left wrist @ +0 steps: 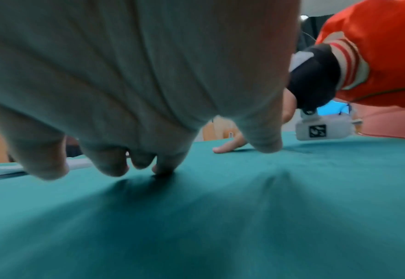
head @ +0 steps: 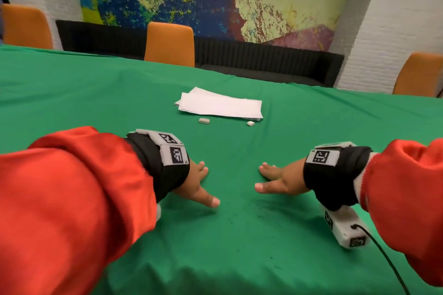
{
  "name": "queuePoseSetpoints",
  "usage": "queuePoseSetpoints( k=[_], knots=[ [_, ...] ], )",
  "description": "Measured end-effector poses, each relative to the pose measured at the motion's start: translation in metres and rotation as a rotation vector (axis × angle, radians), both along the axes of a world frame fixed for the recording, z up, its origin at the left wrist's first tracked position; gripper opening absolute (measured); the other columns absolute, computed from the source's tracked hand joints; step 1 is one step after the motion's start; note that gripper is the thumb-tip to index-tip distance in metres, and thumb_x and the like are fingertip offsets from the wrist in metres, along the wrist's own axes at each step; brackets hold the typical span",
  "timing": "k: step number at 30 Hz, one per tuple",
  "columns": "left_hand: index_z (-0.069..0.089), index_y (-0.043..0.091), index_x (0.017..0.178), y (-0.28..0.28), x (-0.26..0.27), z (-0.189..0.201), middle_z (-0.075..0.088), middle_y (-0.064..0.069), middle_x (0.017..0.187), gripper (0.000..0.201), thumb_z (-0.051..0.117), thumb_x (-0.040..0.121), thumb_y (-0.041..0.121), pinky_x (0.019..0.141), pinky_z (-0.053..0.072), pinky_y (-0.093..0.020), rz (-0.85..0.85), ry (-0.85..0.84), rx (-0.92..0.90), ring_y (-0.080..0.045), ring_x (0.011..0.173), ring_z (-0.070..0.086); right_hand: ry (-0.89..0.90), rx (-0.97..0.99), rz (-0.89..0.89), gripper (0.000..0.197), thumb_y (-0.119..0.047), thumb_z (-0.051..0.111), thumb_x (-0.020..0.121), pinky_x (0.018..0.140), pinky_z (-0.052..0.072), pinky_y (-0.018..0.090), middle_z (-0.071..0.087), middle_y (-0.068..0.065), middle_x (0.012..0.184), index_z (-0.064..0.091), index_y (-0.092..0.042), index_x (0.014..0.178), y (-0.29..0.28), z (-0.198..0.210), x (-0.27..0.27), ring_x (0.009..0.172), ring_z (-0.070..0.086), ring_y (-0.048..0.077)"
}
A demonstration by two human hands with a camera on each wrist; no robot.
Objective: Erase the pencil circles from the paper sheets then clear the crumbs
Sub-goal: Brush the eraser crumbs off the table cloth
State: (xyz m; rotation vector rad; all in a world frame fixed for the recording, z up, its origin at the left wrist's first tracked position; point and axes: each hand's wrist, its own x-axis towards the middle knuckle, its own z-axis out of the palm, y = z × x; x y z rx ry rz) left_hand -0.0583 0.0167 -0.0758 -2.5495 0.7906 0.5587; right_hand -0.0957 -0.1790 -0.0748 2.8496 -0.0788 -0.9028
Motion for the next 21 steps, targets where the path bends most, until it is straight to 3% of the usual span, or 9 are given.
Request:
queuePoseSetpoints(
  k=[4,6,8,10,12,17,19,21],
  knots=[
    [-0.007,0.021,0.152,0.013,-0.024,0.005,-0.012,0.006,0.159,0.092,0.034,0.087,0.071,0.117,0.004,-0.036,-0.064,0.169,0.048,-0.016,0.146,0.007,0.012,0.123,0.017,0.063,-0.060,0.018,0.093,0.114,0.005,0.028,0.006,-0.014,0.156,0.007,-0.033,0.149,0.000,0.013,-0.009,0.143,0.015,0.012],
    [0.004,0.032,0.152,0.019,-0.030,0.018,0.000,0.012,0.159,0.085,0.037,0.084,0.072,0.119,0.007,-0.036,-0.057,0.249,-0.007,-0.012,0.145,0.012,-0.037,0.141,0.001,0.061,-0.059,0.018,0.094,0.114,0.006,0.026,0.011,-0.015,0.155,0.011,-0.034,0.149,-0.001,0.018,-0.012,0.142,0.018,0.012],
    [0.013,0.036,0.151,0.017,-0.028,0.030,0.012,0.011,0.158,0.079,0.039,0.084,0.070,0.117,0.010,-0.031,-0.027,0.189,-0.138,-0.011,0.144,0.017,-0.071,0.080,-0.022,0.062,-0.059,0.018,0.095,0.114,0.008,0.027,0.010,-0.011,0.156,0.010,-0.031,0.150,-0.003,0.018,-0.012,0.142,0.020,0.015],
    [0.009,0.028,0.153,0.009,-0.020,0.031,0.007,0.007,0.159,0.081,0.038,0.088,0.067,0.116,0.009,-0.028,-0.037,0.049,-0.212,-0.012,0.145,0.013,-0.069,0.015,-0.039,0.066,-0.059,0.017,0.095,0.114,0.008,0.029,0.004,-0.007,0.158,0.006,-0.026,0.151,-0.003,0.014,-0.010,0.143,0.019,0.018],
    [0.003,0.020,0.153,0.000,-0.011,0.024,-0.002,0.005,0.160,0.082,0.034,0.091,0.064,0.115,0.008,-0.029,-0.027,-0.019,-0.172,-0.015,0.146,0.011,-0.057,-0.012,-0.046,0.066,-0.057,0.016,0.096,0.114,0.006,0.030,-0.001,-0.005,0.158,0.004,-0.023,0.151,-0.002,0.010,-0.008,0.143,0.017,0.019],
    [-0.002,0.009,0.152,-0.013,-0.013,-0.002,-0.004,-0.010,0.159,0.094,0.034,0.089,0.068,0.115,0.011,-0.034,0.010,0.004,0.000,-0.024,0.146,0.012,-0.005,0.059,0.016,0.057,-0.037,0.018,0.103,0.112,0.002,0.025,-0.010,-0.001,0.157,-0.004,-0.016,0.150,0.010,-0.002,-0.014,0.145,0.003,0.015],
    [-0.007,0.011,0.152,-0.010,-0.023,-0.004,-0.009,-0.008,0.159,0.098,0.036,0.087,0.071,0.116,0.008,-0.035,-0.022,0.039,0.029,-0.023,0.146,0.008,0.071,0.129,0.085,0.055,-0.034,0.022,0.103,0.110,-0.001,0.021,-0.009,-0.007,0.157,-0.003,-0.021,0.150,0.012,-0.004,-0.026,0.144,0.001,0.009],
    [-0.008,0.017,0.152,-0.001,-0.033,-0.001,-0.012,-0.001,0.159,0.094,0.035,0.087,0.070,0.116,0.006,-0.034,-0.048,0.128,0.033,-0.018,0.146,0.006,0.129,0.224,0.081,0.051,-0.035,0.028,0.102,0.110,0.003,0.017,0.004,-0.018,0.155,0.008,-0.033,0.149,0.011,0.005,-0.042,0.142,0.010,0.003]
  ],
)
